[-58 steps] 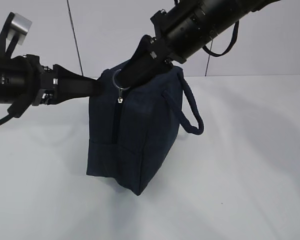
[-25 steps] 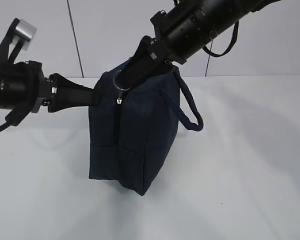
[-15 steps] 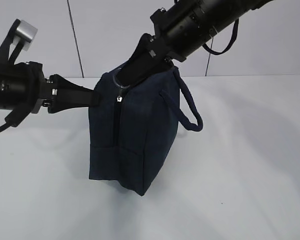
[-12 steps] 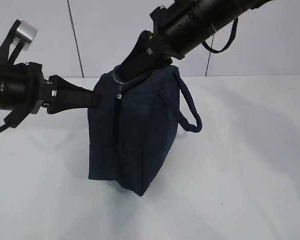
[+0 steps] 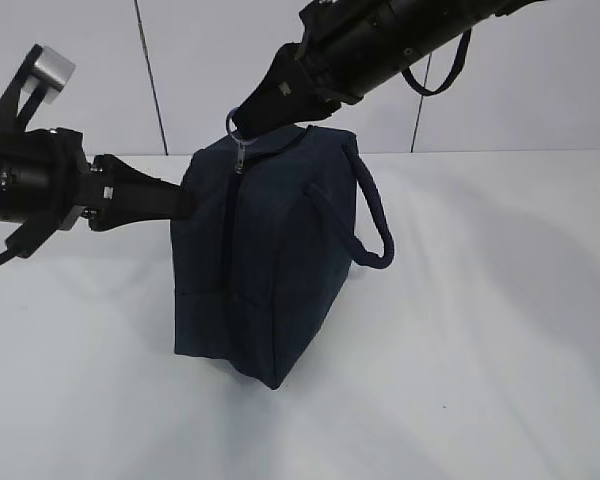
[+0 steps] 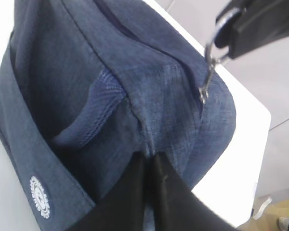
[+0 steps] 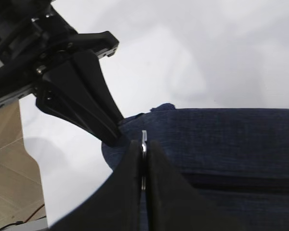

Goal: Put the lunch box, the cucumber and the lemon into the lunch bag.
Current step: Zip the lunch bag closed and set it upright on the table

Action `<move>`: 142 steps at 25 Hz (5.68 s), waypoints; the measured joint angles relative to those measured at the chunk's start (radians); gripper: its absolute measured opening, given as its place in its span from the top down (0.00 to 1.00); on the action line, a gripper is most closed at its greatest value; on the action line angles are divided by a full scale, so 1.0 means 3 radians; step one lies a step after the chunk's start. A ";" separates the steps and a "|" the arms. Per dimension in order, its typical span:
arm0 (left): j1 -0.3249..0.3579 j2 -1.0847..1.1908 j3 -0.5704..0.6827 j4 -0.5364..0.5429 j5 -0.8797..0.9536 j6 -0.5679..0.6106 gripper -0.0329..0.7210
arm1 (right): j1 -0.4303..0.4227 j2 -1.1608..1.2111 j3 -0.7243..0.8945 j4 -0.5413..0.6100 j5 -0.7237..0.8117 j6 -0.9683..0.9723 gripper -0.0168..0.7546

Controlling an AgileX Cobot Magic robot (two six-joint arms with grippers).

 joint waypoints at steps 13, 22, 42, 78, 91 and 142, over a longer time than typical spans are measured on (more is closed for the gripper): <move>0.0000 0.0000 0.0000 0.0082 -0.0027 0.0006 0.96 | 0.0000 0.0040 -0.0008 -0.0519 -0.0311 0.0176 0.97; 0.0000 0.0000 0.0000 0.0272 -0.0027 0.0013 0.96 | 0.0000 0.0154 -0.0022 -0.0675 -0.0522 0.0192 0.97; 0.0000 0.0000 0.0000 0.0731 0.0202 -0.0025 0.96 | 0.0000 0.0420 -0.0022 -0.0876 -0.1364 0.0186 0.97; 0.0266 0.0000 -0.0015 0.1300 0.0078 -0.0526 0.96 | -0.0699 0.1367 -0.0424 0.1842 -0.0459 -0.0654 0.97; 0.0266 0.0000 -0.0015 0.1051 0.0038 -0.0573 0.91 | -0.0729 0.1515 -0.0429 0.2192 -0.0326 -0.0806 0.97; -0.0504 0.1524 -0.3335 0.3043 0.0352 -0.3318 0.39 | -0.0734 0.1515 -0.0429 0.2200 -0.0302 -0.0930 0.97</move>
